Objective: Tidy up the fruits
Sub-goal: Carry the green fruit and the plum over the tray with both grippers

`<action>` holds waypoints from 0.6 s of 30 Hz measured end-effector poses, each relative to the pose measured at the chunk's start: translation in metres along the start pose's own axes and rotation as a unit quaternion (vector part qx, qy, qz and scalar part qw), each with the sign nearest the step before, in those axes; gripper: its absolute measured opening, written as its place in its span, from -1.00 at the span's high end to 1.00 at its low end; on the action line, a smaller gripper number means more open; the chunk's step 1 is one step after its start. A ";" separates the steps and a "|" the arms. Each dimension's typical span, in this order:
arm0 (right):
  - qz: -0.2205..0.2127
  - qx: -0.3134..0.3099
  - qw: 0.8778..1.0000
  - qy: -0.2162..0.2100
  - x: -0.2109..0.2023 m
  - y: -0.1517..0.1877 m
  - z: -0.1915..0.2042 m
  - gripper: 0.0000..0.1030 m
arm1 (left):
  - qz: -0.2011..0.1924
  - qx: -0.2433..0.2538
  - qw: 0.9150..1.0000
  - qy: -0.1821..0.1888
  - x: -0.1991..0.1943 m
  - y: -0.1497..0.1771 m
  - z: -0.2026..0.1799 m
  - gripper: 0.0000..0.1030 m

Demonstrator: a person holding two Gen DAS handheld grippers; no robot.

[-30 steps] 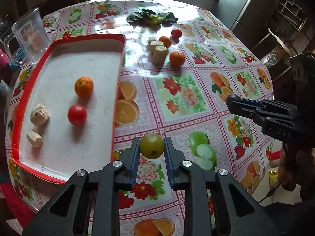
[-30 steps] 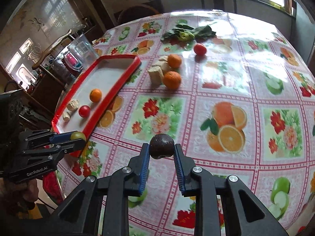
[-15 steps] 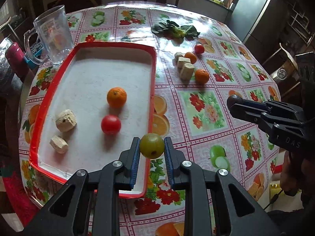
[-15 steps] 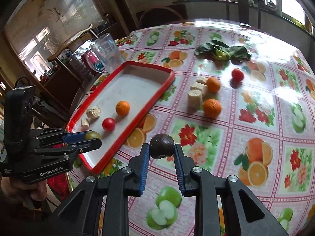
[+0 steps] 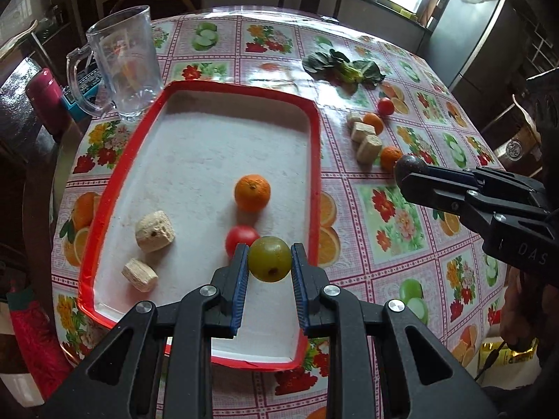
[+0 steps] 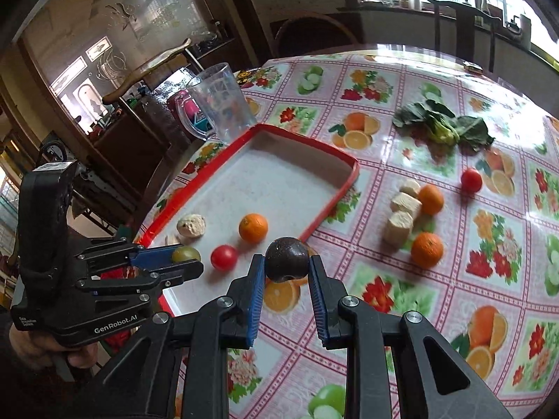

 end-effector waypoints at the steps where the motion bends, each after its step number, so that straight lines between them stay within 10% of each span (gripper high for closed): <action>1: 0.002 -0.001 1.000 -0.001 0.003 -0.002 0.002 0.51 | -0.001 -0.003 1.000 -0.002 0.000 -0.001 0.004 0.59; 18: 0.036 -0.020 0.999 -0.006 0.075 -0.045 0.017 0.51 | -0.001 -0.053 0.998 -0.028 0.022 -0.030 0.069 0.59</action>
Point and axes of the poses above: each gripper's, at about its wrist camera, not at the fingertips, and x roughly the way its jaws point, z to its left, y to its underside, the point moved 7 cm from there along x, roughly the way its jaws point, and after that the axes turned 10 degrees about x, right-handed, at the moved point
